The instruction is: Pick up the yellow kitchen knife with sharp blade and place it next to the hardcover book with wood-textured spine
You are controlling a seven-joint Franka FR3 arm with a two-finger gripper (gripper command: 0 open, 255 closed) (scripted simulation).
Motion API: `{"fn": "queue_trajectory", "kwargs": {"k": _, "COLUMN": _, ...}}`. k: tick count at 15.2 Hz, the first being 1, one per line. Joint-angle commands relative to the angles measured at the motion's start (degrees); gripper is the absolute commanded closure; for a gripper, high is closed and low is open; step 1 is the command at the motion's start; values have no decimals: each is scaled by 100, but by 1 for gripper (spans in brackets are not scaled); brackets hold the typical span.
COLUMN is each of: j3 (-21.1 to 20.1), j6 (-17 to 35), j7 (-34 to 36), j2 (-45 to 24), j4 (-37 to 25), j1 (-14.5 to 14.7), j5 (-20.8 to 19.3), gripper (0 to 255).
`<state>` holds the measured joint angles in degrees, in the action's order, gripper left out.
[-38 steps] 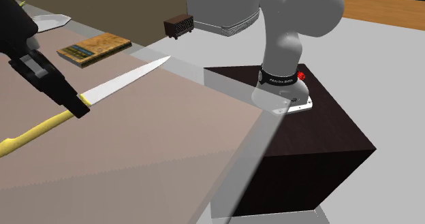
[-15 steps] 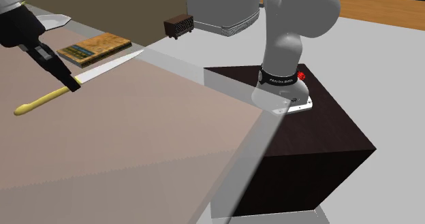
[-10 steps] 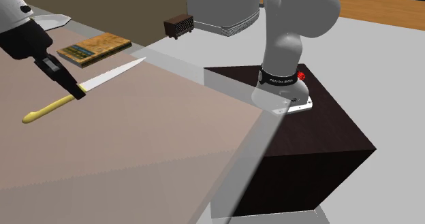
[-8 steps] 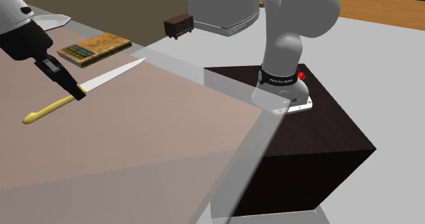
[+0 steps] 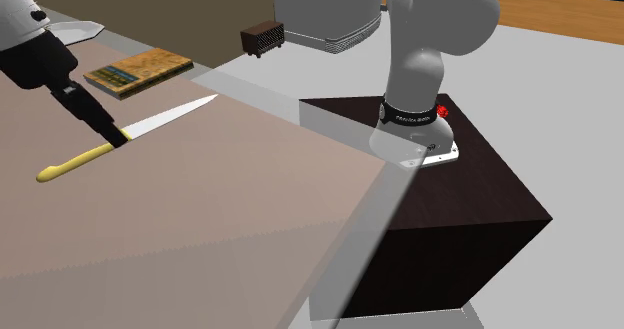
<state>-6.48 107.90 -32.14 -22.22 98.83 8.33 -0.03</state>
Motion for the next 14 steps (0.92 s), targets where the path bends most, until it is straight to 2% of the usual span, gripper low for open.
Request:
{"fn": "queue_trajectory", "kwargs": {"k": 1, "j3": 0, "j6": 0, "j7": 0, "j2": 0, "j4": 0, "j1": 0, "j5": 0, "gripper": 0}}
{"fn": "queue_trajectory", "kwargs": {"k": 2, "j3": 0, "j6": 0, "j7": 0, "j2": 0, "j4": 0, "j1": 0, "j5": 0, "gripper": 0}}
{"fn": "queue_trajectory", "kwargs": {"k": 6, "j3": -1, "j6": -718, "j7": -2, "j2": 36, "j4": -682, "j1": -3, "j5": 3, "gripper": 0}}
{"fn": "queue_trajectory", "kwargs": {"k": 14, "j3": -1, "j6": -718, "j7": -2, "j2": 36, "j4": -682, "j1": -3, "j5": 3, "gripper": 0}}
